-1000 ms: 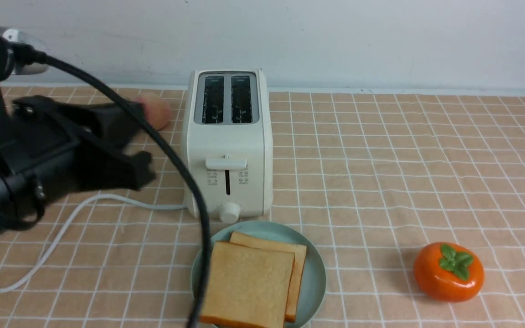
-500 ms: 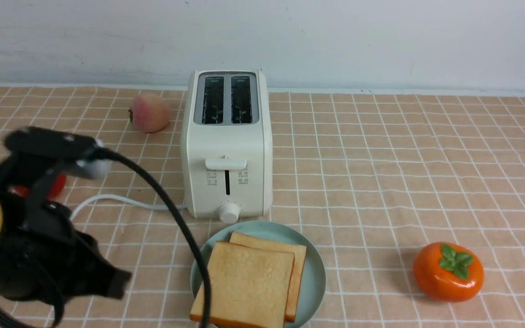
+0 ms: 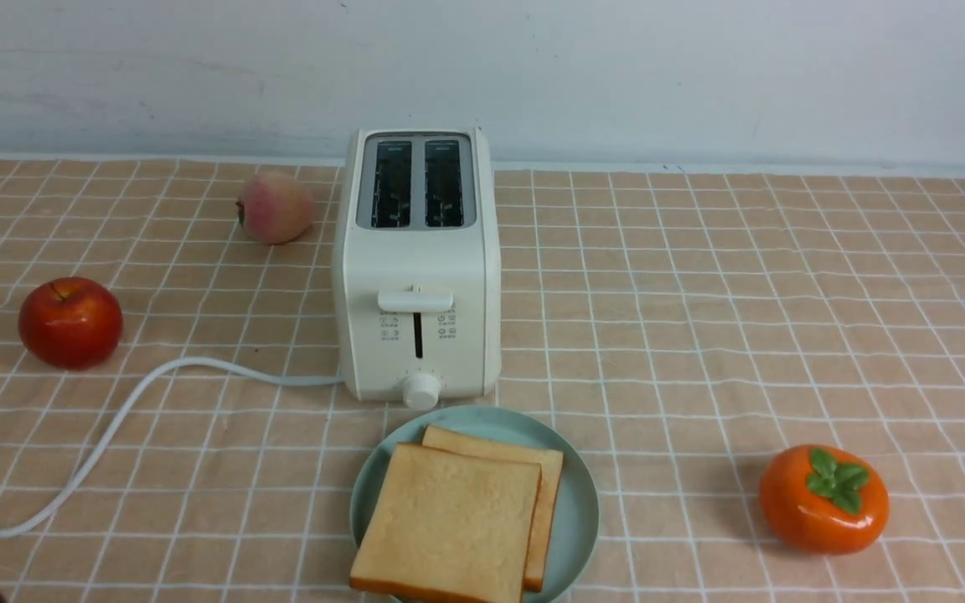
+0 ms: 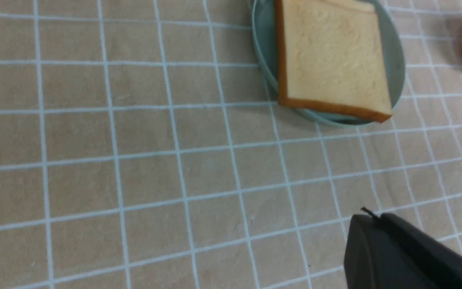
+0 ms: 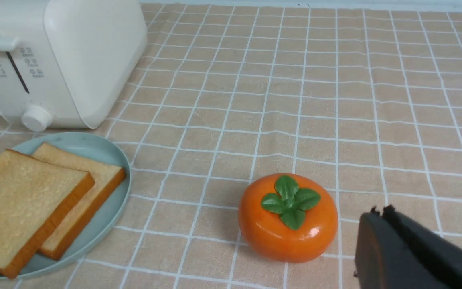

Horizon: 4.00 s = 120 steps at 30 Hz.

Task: Take toasted bread from bread machine on light coffee tablecloth place on plate.

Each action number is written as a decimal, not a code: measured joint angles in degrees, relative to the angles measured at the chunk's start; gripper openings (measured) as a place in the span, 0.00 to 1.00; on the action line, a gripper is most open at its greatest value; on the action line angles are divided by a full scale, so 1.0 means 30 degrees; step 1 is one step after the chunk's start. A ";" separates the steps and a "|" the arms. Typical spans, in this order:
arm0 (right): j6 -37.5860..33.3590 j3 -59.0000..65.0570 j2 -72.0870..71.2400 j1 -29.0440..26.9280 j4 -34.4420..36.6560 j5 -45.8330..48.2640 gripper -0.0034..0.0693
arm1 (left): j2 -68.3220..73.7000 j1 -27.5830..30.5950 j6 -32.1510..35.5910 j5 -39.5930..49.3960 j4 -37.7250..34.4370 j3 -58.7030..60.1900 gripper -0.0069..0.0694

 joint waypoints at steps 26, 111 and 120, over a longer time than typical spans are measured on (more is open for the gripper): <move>0.0434 0.0016 -0.0108 0.0000 0.0131 0.2175 0.05 | -0.2814 -0.0017 0.2739 -0.2807 0.1932 0.0907 0.08; 0.0493 0.7217 -0.7032 -0.6254 0.0665 -0.0822 0.19 | -0.8752 0.6319 0.4428 -0.7975 0.2077 1.0656 0.17; 0.0493 0.7237 -0.7032 -0.5335 -0.0068 -0.0862 0.19 | -0.8752 0.6319 0.4428 -0.7975 0.2077 1.0656 0.18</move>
